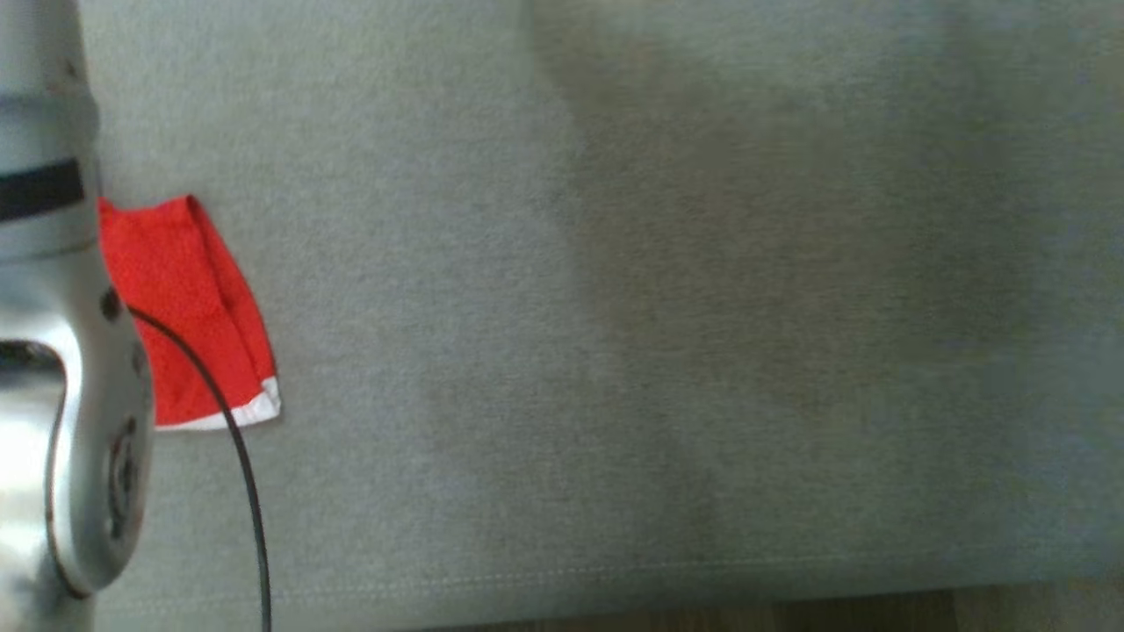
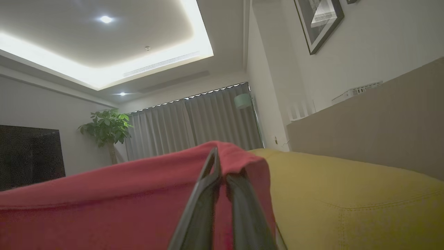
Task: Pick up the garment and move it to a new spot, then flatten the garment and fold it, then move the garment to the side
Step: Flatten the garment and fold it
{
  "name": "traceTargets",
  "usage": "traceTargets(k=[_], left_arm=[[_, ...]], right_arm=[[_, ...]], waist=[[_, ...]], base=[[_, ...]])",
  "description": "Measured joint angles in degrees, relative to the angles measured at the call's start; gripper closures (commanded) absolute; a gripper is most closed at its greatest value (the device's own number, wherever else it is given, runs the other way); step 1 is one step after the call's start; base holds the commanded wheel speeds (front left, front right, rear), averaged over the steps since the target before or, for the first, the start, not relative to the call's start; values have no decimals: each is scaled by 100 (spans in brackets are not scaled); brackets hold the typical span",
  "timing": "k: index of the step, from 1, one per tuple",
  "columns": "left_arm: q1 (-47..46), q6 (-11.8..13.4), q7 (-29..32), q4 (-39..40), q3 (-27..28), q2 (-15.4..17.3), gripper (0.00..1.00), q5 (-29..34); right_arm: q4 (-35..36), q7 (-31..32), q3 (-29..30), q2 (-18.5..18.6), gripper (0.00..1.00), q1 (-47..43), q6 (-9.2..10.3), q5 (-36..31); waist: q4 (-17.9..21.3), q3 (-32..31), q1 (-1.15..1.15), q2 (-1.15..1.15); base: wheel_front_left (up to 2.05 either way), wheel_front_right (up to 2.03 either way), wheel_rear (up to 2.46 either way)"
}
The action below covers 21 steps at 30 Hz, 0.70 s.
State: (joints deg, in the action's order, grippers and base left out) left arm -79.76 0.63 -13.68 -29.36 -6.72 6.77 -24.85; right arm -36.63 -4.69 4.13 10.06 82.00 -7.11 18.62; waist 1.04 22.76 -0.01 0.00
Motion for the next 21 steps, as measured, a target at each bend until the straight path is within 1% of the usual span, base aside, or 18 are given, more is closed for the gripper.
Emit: traceTargets(k=[3,8,10,13,16,17,21], left_arm=[[-104,-182,-62,-250,-9,-45,100,80],[188,-424,-105,-520,-75,-208,100,167],[556,-538,-105,-560,-166,-271,100,200],[1349,-678,-104,-615,-343,-334,100,260],[2175,-728,-104,-645,-485,-323,100,377],[2175,-728,-104,-645,-485,-323,100,377],[3056,-775,-103,-644,-643,-204,100,408]], right_arm=[[-543,-364,-86,10,100,85,0,141],[-1267,-620,-237,52,100,-182,0,577],[-1469,-649,-378,91,100,-530,0,833],[-1707,-645,-709,151,100,-1269,0,1111],[-1927,-526,-1020,253,100,-1912,0,1379],[-1927,-526,-1020,253,100,-1912,0,1379],[-1964,-201,-1589,470,100,-2470,0,1627]], waist=[[-160,146,0,0],[-332,228,0,0],[-367,184,0,0],[-386,70,0,0],[-417,-63,0,0],[-417,-63,0,0],[-450,-301,0,0]], base=[[0,0,0],[0,0,0],[0,0,0],[0,0,0],[0,0,0],[0,0,0],[0,0,0]])
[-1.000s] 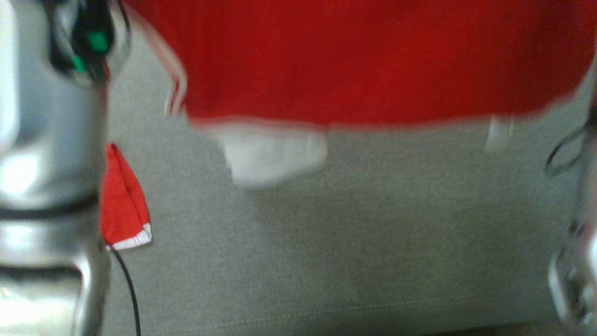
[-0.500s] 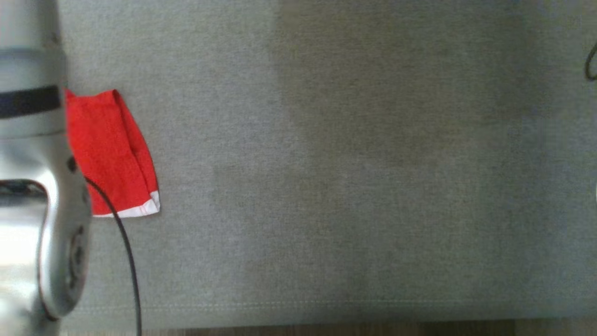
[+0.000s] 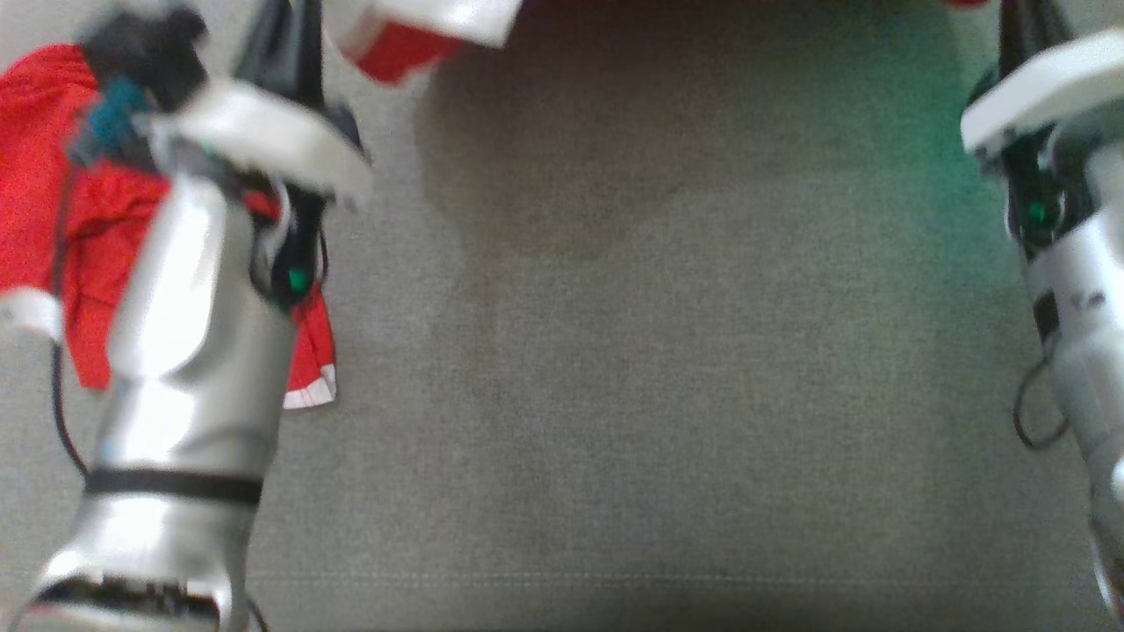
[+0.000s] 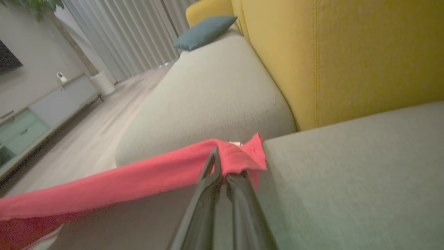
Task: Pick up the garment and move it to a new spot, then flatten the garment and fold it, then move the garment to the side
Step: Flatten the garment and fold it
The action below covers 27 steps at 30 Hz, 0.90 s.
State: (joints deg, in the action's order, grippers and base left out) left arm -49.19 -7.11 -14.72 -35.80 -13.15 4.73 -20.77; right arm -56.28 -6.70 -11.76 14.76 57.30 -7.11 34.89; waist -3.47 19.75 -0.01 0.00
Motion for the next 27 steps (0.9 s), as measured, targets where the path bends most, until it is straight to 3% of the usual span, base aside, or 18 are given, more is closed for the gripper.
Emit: traceTargets(k=[11,27], left_arm=[[1808,-45,59,521,-1660,924,100,-587],[2703,-45,918,1960,-2781,2111,100,-1463]], right_arm=[[449,1081,-1633,905,100,-1333,0,581],[1290,2351,-2985,1909,100,-2079,0,1589]], waist=[[-76,-692,0,0],[-35,-1347,1,0]], base=[[0,0,0],[0,0,0]])
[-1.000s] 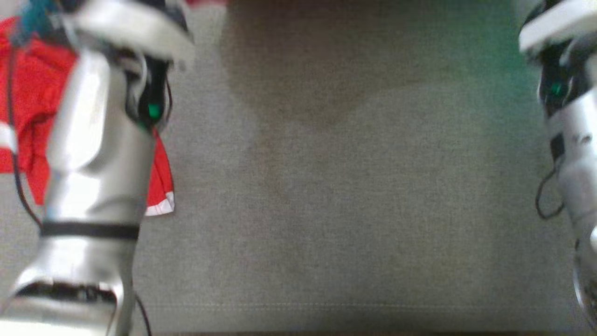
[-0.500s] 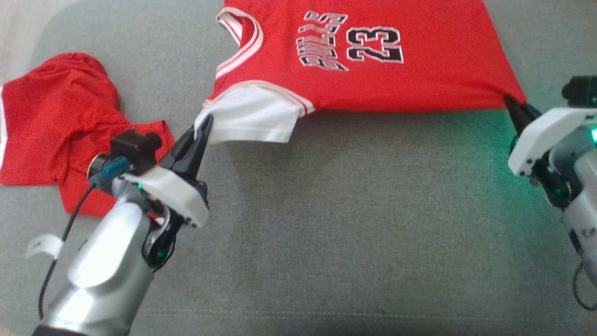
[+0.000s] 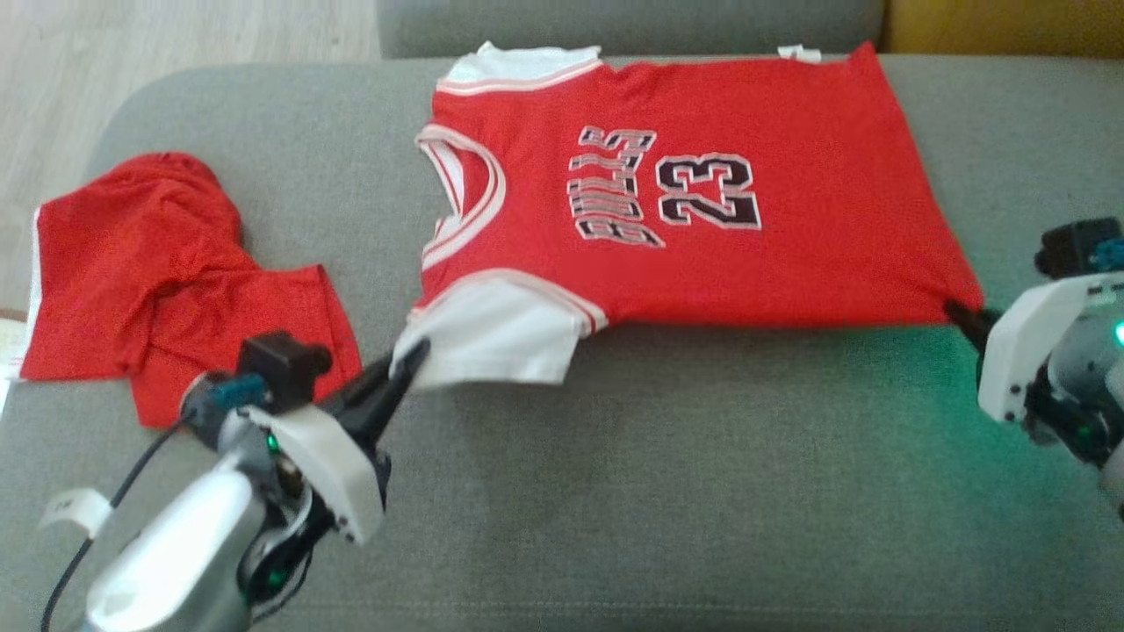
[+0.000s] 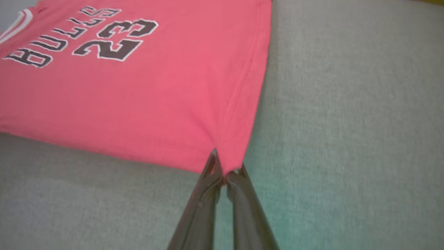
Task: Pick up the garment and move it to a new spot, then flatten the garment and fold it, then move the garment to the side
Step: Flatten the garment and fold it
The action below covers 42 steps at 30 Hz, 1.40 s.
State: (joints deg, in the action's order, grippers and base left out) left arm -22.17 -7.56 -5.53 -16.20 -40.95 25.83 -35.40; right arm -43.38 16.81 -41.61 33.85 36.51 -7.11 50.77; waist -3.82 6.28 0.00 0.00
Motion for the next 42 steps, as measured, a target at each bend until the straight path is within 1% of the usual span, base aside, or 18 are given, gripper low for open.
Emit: traceTargets(k=[5,8,14,17,23,26,29,35,42], left_arm=[[405,0,483,592,-234,453,100,-328],[642,3,712,949,-257,675,100,-497],[1006,78,1131,1622,-275,1003,100,-791],[1148,154,1226,1860,-276,1116,100,-851],[1086,274,1417,2026,-249,1188,100,-860],[940,303,1459,2011,-242,1183,100,-854],[567,301,1511,1916,-213,1169,100,-779],[-143,189,1562,1486,-201,1104,100,-583],[-911,65,1550,817,-311,915,100,-409]], right_arm=[[279,590,-307,215,100,-337,0,365],[443,936,-423,360,100,-550,0,566],[732,1731,-503,658,100,-942,0,917],[772,1986,-417,692,100,-1070,0,1074],[910,2009,-109,680,100,-1012,0,992],[920,2011,-4,664,100,-921,0,898],[900,2063,133,630,100,-686,0,767],[749,2152,309,415,100,-113,0,443],[425,2181,483,154,100,377,0,148]], waist=[[43,-221,0,0],[62,-320,0,0],[84,-457,0,0],[101,-471,0,0],[118,-304,0,0],[115,-216,0,0],[110,-58,0,0],[149,293,0,0],[196,642,0,0]], base=[[0,0,0],[0,0,0],[0,0,0],[0,0,0],[0,0,0],[0,0,0],[0,0,0],[0,0,0],[0,0,0]])
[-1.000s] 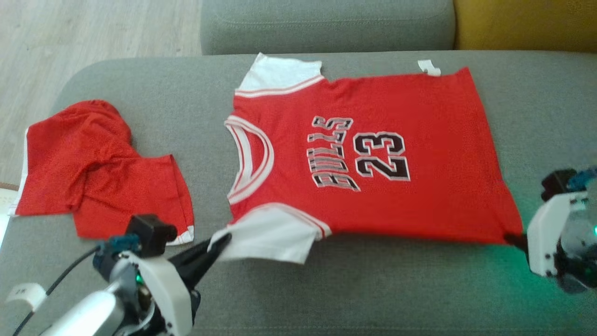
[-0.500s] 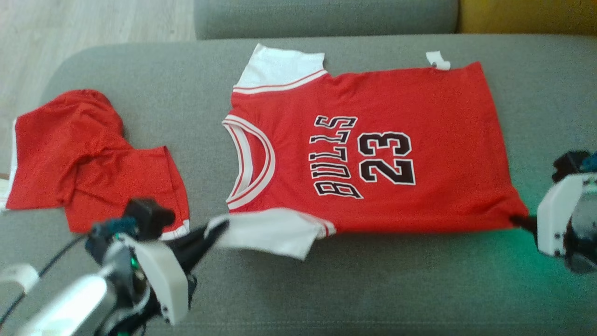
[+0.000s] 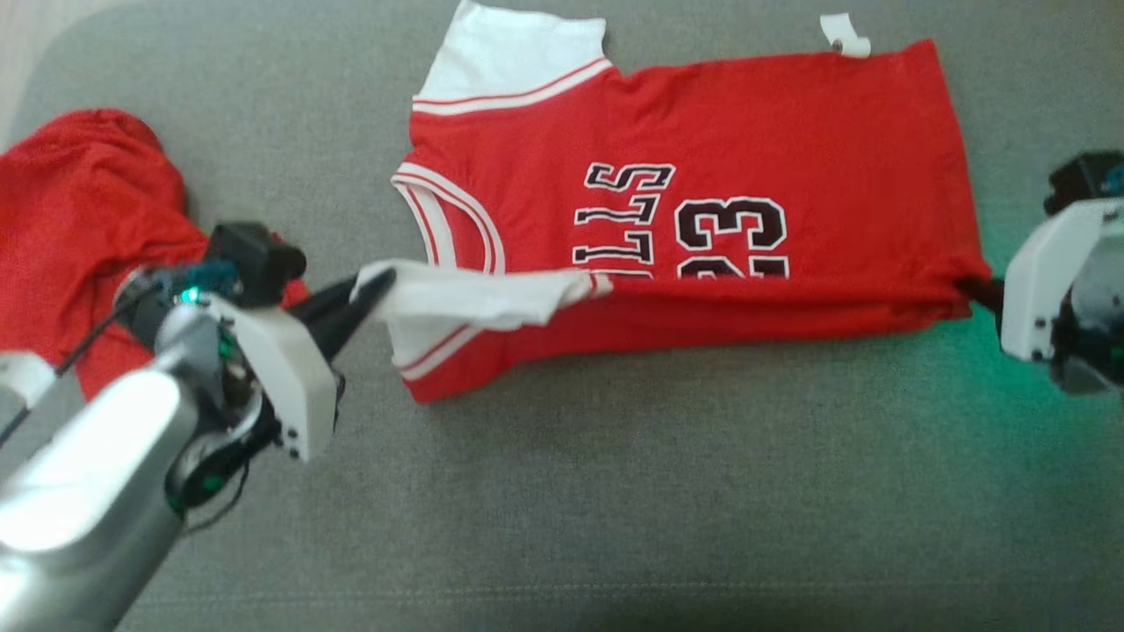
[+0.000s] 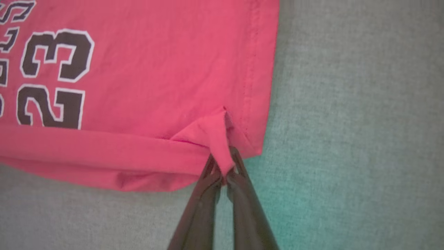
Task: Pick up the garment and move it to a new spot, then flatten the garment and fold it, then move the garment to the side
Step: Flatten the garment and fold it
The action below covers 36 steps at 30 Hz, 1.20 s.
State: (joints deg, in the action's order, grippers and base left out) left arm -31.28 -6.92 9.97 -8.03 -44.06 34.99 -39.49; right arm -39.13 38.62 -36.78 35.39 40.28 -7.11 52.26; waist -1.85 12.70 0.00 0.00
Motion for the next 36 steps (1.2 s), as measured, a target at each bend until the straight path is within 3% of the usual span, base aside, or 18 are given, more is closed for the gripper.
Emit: traceTargets(k=[8,9,10,14,15,16,17,18,28,32,36], left_arm=[[-637,-23,-261,-692,-298,-256,100,109],[-710,-24,-302,-776,-355,-290,100,111],[-778,-51,-339,-870,-386,-330,100,111],[-1057,-64,-500,-1249,-552,-476,100,110],[-1111,-64,-589,-1363,-552,-522,78,110],[-1171,-64,-666,-1496,-549,-568,49,110],[-1217,-60,-753,-1618,-535,-620,9,110],[-1266,-20,-871,-1738,-506,-682,0,110],[-1332,855,-2317,-2330,312,-1338,0,-42],[-954,1220,-2426,-1922,906,-1612,0,-87],[-155,1564,-2428,-994,1736,-1940,0,439]], right_arm=[[-258,-20,43,-174,100,500,0,-259],[-267,-80,41,-191,71,510,0,-312],[-270,-207,33,-209,0,521,0,-399],[-312,-839,13,-259,0,670,0,-709],[-354,-967,19,-277,0,736,0,-743],[-390,-1120,55,-297,0,783,0,-750],[-437,-1292,94,-332,0,823,0,-767],[-458,-1489,114,-363,0,851,0,-818],[-330,-3683,422,-678,0,701,0,-975],[-209,-4491,590,-804,0,186,0,-1193],[-104,-5121,824,-922,0,-320,0,-1938]], waist=[[17,332,0,0],[11,364,0,0],[7,397,0,0],[8,495,0,0],[15,510,0,0],[24,517,0,0],[35,518,0,0],[46,512,0,0],[117,209,0,0],[119,13,0,0],[133,-205,0,0]], base=[[0,0,0],[0,0,0],[0,0,0],[0,0,0],[0,0,0],[0,0,0],[0,0,0],[0,0,0],[0,0,0],[0,0,0],[0,0,0]])
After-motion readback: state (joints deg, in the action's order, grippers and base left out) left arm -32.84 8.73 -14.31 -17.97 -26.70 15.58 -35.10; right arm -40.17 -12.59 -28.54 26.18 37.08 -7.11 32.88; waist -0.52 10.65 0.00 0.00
